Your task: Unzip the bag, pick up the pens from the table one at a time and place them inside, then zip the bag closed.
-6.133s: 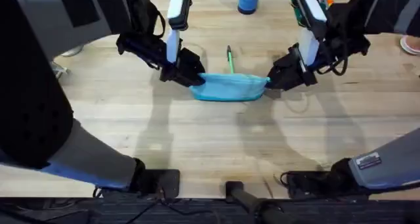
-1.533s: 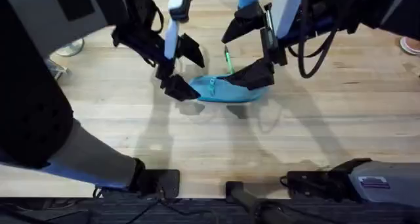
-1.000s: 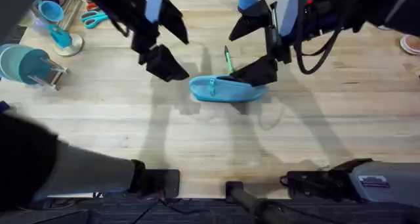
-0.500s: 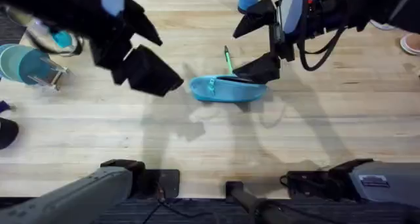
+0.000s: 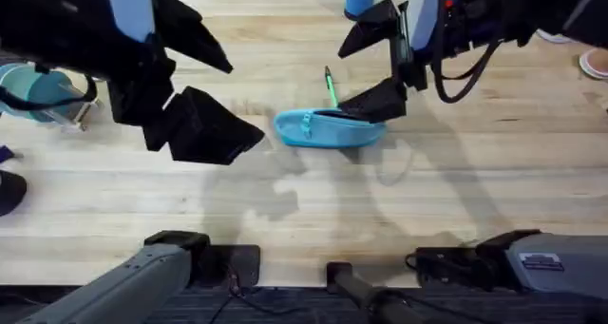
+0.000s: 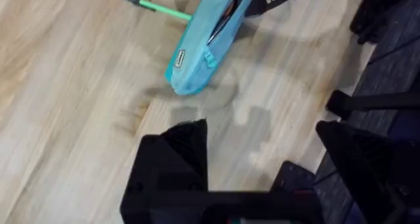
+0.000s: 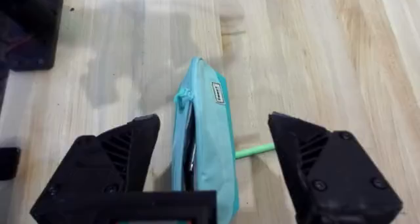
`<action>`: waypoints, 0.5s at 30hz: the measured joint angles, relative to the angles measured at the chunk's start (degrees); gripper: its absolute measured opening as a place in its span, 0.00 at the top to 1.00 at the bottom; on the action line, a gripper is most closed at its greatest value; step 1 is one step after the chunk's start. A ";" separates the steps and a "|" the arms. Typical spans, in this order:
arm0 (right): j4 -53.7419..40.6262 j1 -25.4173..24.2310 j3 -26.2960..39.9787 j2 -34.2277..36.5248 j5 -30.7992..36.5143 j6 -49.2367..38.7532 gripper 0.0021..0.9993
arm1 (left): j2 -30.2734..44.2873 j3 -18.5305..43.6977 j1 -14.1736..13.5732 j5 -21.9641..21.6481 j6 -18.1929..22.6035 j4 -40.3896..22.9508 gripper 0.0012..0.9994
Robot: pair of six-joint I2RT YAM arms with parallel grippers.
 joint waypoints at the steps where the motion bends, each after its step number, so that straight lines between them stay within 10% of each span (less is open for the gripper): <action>1: -0.31 0.00 0.00 0.00 0.00 0.01 0.00 | -0.02 0.00 0.00 0.39 0.35 0.02 0.01; 6: -0.66 0.00 0.00 0.00 0.02 -0.15 0.07 | 0.00 0.00 0.00 1.05 1.48 0.00 0.01; 12: -0.75 0.00 0.00 0.00 0.00 0.46 0.91 | -0.02 0.00 0.00 1.47 1.74 0.00 0.01; 15: -0.85 0.00 0.00 0.00 0.00 1.49 0.97 | 0.00 0.00 0.00 1.64 1.89 0.00 0.01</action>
